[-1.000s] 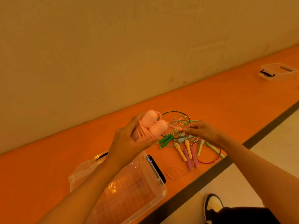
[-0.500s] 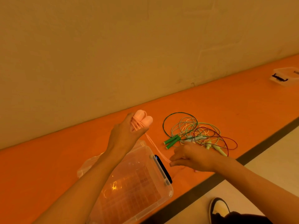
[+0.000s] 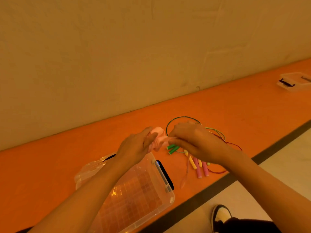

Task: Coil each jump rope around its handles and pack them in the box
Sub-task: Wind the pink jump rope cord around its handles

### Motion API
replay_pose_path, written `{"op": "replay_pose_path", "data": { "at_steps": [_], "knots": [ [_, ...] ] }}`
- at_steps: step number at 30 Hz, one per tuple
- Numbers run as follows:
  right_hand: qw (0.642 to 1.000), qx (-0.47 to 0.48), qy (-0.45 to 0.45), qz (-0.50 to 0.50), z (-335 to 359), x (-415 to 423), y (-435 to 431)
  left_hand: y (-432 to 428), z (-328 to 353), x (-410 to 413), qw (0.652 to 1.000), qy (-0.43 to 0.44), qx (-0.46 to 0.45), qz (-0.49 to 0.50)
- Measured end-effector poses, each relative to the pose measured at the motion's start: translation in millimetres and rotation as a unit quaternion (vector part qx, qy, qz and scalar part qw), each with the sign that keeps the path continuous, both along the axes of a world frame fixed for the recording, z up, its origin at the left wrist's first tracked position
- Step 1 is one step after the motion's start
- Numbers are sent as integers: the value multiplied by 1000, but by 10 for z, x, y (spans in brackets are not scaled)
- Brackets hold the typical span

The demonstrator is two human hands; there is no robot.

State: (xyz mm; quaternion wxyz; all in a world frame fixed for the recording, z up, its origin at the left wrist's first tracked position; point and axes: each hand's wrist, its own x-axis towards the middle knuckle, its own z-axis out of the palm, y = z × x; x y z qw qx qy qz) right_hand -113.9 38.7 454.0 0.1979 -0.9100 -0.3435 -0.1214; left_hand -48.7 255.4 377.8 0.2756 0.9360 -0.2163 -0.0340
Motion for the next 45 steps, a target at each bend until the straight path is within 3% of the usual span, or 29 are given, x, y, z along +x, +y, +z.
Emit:
{"op": "replay_pose_path", "data": {
  "at_steps": [5,8,15,19,27,36,39,45],
  "knots": [
    [998,42,6,-34,27,179,-210,-166,6,-168,995,5,33,-95],
    [995,63,45,-65,-48,220,-250,-312,31,-343,992,2,90,-93],
    [994,49,57,-85,-70,321,-270,-407,129,-467,985,-20,95,-140],
    [970,146,155,-117,-81,377,-506,-381,157,-478,984,-8,66,-166],
    [915,236,312,-97,-139,368,-822,-260,183,-349,978,-33,-16,-204],
    [926,237,255,-144,20,322,-1139,-142,242,-298,978,-52,-20,-203],
    [932,242,228,-147,48,328,-1093,-175,250,-333,974,-50,11,-222],
    [930,253,203,-174,-32,400,-902,-314,241,-470,934,-129,105,-315]
  ]
}}
